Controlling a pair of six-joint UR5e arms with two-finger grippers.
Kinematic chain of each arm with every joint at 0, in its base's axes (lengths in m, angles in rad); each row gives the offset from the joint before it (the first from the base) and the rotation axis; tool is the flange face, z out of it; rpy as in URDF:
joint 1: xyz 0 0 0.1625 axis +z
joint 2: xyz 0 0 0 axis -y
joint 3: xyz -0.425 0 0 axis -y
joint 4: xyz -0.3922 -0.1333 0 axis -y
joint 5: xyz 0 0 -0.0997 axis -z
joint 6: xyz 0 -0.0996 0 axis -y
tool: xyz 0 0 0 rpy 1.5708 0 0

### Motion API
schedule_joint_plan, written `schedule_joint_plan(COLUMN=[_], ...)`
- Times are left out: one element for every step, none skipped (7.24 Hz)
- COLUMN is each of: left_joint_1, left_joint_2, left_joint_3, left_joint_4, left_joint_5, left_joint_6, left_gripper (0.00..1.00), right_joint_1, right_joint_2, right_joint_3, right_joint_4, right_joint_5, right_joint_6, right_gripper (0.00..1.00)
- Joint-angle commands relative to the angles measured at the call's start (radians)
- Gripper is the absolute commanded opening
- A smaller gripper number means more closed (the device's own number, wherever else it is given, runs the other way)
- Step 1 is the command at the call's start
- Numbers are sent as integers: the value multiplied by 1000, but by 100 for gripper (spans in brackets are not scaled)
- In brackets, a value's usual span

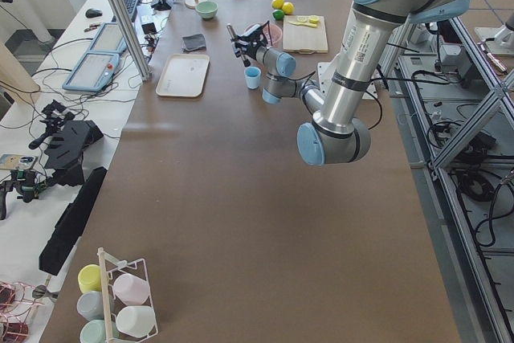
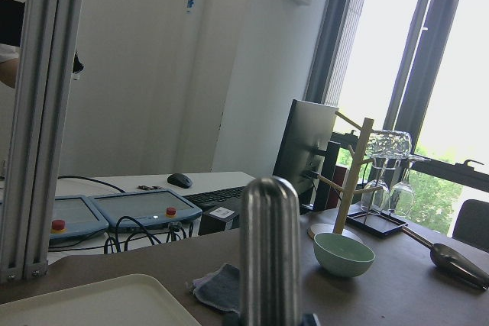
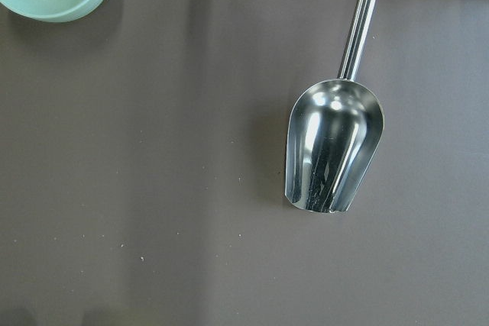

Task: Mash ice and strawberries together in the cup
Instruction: 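Carry the upright metal pestle with the left gripper over the cup, then press the pestle down into the light-blue cup with the left gripper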

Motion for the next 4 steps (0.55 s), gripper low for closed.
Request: schedule_joint_plan(left_joint_1=[39, 38, 36, 29], left_joint_2=[-7, -13, -18, -21], left_joint_3=[70, 75, 69, 57], left_joint_4=[-72, -72, -74, -72], left_joint_5=[19, 19, 16, 14], left_joint_6=[39, 39, 39, 41], left_gripper=[0, 0, 0, 0], right_joint_1=[16, 19, 19, 19], right_joint_2=[-4, -10, -12, -20], right_joint_3=[3, 3, 3, 4], right_joint_4=[0, 1, 1, 3], right_joint_5=[-1, -1, -4, -2], right_joint_6=[-2, -2, -3, -3], right_gripper=[100, 100, 100, 100])
